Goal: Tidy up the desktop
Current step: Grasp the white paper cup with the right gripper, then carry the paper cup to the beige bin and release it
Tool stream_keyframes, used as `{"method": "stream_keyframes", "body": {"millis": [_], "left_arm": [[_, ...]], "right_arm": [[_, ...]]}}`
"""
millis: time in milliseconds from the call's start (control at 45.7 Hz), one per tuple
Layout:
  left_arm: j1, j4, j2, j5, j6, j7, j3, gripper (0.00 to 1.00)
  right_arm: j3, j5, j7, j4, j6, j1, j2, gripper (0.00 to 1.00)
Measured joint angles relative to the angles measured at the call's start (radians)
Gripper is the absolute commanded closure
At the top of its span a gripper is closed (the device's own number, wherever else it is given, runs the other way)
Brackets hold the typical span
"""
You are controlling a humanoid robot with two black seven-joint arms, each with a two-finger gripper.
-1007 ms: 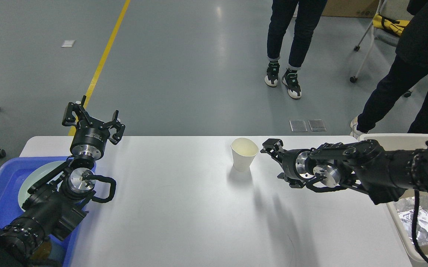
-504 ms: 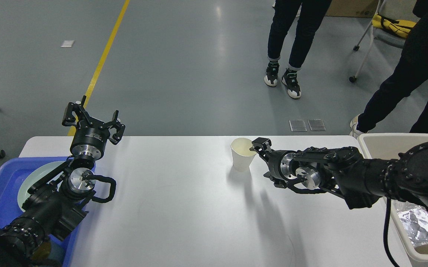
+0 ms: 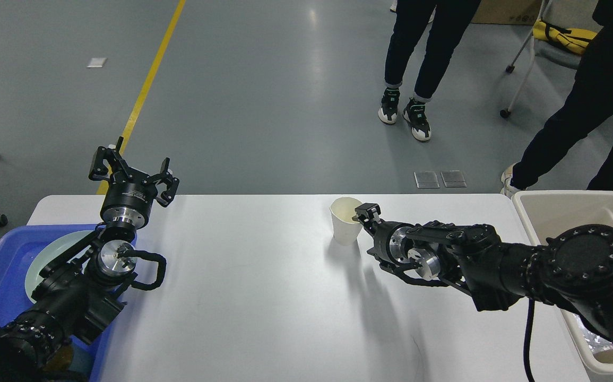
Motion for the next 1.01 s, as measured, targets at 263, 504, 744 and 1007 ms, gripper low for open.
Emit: {"method": "stream_keyframes", "body": {"millis": [263,504,744,1007], "left_arm": [[0.0,0.0,0.0,0.0,0.0,0.0,0.0,0.02],[0.0,0.0,0.0,0.0,0.0,0.0,0.0,0.02],[0.0,0.0,0.0,0.0,0.0,0.0,0.001,0.02],[0.0,0.0,0.002,0.0,0.0,0.0,0.001,0.02]], "right_arm": [[0.031,-0.001,0.0,-0.018,-0.014,-0.021,0.008,1.0],[0.033,-0.002,0.0,0.03,-0.033,-0.018,-0.009,1.0],[0.028,-0.035,0.0,0.28,-0.019,0.037,-0.178,1.0],[-0.086,-0.365,0.007,0.604,0.018,0.217,-0.492,1.0]]}}
